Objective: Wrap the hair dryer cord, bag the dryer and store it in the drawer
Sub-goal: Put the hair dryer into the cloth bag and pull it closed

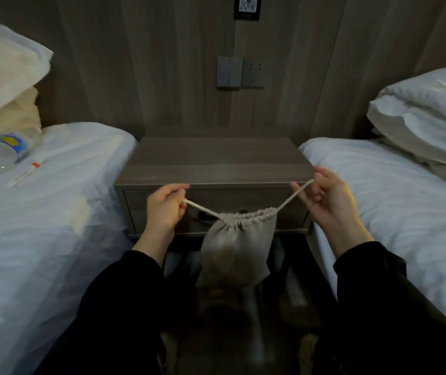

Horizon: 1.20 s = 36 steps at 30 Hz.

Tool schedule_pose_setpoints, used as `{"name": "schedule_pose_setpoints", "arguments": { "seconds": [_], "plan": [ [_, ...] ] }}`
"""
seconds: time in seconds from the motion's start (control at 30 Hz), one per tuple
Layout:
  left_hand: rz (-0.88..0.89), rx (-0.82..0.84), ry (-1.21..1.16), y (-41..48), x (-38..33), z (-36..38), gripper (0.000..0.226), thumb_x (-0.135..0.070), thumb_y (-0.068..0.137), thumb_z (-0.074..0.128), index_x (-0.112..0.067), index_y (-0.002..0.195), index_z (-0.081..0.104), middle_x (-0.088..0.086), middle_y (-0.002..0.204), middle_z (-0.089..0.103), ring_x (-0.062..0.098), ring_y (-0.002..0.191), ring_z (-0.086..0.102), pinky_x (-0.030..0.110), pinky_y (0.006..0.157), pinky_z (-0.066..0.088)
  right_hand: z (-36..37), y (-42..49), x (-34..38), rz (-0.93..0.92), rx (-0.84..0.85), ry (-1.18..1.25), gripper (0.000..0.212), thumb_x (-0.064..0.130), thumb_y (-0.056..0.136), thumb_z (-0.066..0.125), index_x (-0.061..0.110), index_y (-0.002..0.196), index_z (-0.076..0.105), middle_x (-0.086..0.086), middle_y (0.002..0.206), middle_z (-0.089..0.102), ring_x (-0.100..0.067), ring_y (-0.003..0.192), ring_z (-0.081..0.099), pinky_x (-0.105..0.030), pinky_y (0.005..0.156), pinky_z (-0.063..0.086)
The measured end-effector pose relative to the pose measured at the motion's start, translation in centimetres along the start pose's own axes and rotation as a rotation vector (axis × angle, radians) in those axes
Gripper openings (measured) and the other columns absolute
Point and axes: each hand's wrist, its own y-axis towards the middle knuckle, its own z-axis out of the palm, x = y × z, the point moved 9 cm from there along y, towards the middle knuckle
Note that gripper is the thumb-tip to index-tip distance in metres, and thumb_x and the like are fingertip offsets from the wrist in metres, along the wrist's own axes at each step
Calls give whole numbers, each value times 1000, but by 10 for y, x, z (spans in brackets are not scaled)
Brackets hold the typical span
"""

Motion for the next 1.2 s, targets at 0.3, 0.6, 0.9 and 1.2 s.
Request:
{"name": "schedule_pose_setpoints", "arguments": {
  "seconds": [0.3, 0.6, 0.9, 1.2],
  "plan": [
    [418, 693, 1296, -34, 41, 92, 44, -57, 88, 40, -29, 113, 63, 5, 114, 65, 25, 105, 57, 37, 90, 48, 51, -13, -58, 115, 360, -191, 26, -4, 93, 37, 9, 84, 58, 4, 38, 39, -5, 36, 37, -28, 61, 52],
    [184, 1002, 772, -87, 92, 130, 7, -27, 86, 64, -22, 85, 59, -2, 88, 64, 1, 70, 56, 19, 66, 45, 47, -12, -38, 147, 403, -15, 21, 4, 88, 44, 13, 80, 61, 3, 37, 38, -8, 36, 34, -24, 56, 50],
    [345, 900, 754, -85, 48, 117, 25, -30, 85, 65, -20, 107, 66, 2, 109, 67, 17, 104, 59, 31, 90, 48, -42, 28, -39, -4, 269, -1803, 33, -3, 80, 49, 12, 101, 70, -12, 106, 71, -24, 100, 65, -29, 89, 48],
    [452, 713, 751, -62, 9, 91, 20, -27, 88, 61, -17, 105, 65, 2, 101, 68, 17, 94, 61, 33, 80, 48, 38, -42, -77, -24, 838, -1408, 44, 22, 86, 63, 28, 127, 52, 6, 126, 58, -6, 116, 54, -25, 99, 43]
  ]
}}
